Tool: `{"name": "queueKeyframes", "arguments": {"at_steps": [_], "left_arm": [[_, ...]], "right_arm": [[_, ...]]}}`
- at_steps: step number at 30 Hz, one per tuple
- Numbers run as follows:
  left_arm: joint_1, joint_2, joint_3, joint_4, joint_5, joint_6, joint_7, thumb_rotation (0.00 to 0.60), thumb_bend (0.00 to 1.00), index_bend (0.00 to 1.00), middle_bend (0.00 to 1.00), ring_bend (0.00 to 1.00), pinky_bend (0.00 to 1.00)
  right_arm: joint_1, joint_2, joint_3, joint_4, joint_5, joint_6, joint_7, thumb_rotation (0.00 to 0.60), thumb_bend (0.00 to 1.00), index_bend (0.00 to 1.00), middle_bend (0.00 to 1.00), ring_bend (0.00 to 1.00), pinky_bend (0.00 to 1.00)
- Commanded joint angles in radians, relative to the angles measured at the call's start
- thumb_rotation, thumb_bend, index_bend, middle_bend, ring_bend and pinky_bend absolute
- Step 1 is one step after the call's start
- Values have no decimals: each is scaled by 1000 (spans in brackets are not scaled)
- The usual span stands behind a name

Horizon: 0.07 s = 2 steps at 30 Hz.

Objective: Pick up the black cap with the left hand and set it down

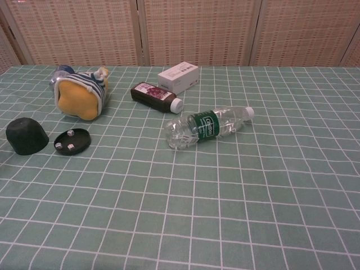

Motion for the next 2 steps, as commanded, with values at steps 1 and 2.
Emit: {"name": "queueKeyframes", "arguments": {"at_steps": [1,2], "left_arm": [[105,-35,32,76,89,101,-31,600,433,0,0,0,0],[107,-33,31,79,93,99,-21,600,433,0,0,0,0]], "right_arm": [[-4,-4,-8,-3,-14,5,-14,600,0,0,0,0,0],[-7,-4,-7,-5,-16,12,-17,600,0,0,0,0,0]]}}
